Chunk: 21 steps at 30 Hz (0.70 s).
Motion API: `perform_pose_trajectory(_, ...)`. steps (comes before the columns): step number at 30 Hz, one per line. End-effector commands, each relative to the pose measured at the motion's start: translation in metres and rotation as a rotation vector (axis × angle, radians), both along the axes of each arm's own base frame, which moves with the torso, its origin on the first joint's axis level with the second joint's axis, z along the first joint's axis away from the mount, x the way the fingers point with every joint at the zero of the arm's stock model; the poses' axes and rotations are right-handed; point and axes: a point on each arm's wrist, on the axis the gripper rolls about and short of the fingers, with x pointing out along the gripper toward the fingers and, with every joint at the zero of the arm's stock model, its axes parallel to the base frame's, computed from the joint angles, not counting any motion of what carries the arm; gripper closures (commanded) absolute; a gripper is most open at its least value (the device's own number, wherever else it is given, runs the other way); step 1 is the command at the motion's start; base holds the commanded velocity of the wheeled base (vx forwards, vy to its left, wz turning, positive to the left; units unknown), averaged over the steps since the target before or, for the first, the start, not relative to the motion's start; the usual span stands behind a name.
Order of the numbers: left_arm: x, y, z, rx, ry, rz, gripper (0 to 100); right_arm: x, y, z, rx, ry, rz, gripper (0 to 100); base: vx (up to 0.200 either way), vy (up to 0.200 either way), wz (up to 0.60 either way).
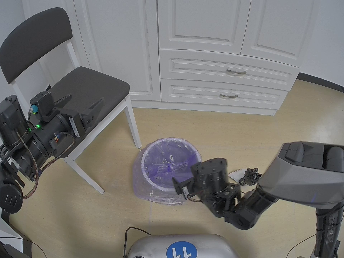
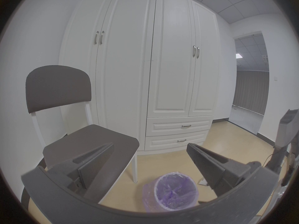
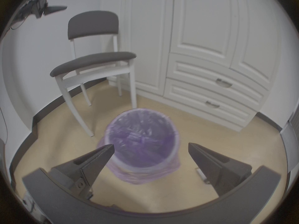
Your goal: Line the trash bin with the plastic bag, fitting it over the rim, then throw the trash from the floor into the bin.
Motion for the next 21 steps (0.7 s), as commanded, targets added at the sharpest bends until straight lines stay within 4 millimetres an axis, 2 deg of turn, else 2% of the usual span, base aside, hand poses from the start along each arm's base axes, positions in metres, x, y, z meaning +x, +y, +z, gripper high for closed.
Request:
perform_pose_trajectory(1, -0.003, 0.019, 0.007, 0.005, -0.04, 0.03, 0, -0.021, 0.082, 0.004, 0.075, 0.089, 0.1, 0, 0.0, 0.0, 0.0)
perform_pose_trajectory(2, -0.003, 0.019, 0.007, 0.005, -0.042, 0.03, 0, -0.027, 0.097, 0.008, 0.077, 0.134, 0.118, 0, 0.0, 0.0, 0.0)
perform_pose_trajectory(5, -0.003, 0.019, 0.006, 0.005, -0.039, 0.03, 0, -0.033, 0.113, 0.007, 0.065, 0.186, 0.136, 0, 0.0, 0.0, 0.0)
perform_pose_trajectory(11, 0.001, 0.02, 0.003, 0.01, -0.026, 0.036, 0, -0.044, 0.142, -0.021, 0.011, 0.222, 0.183, 0, 0.0, 0.0, 0.0)
perform_pose_trajectory(16, 0.002, 0.02, 0.001, 0.012, -0.018, 0.036, 0, -0.038, 0.157, -0.046, -0.032, 0.257, 0.21, 0, 0.0, 0.0, 0.0)
perform_pose_trajectory(21, 0.002, 0.02, 0.0, 0.014, -0.016, 0.036, 0, -0.022, 0.168, -0.057, -0.053, 0.304, 0.225, 0, 0.0, 0.0, 0.0)
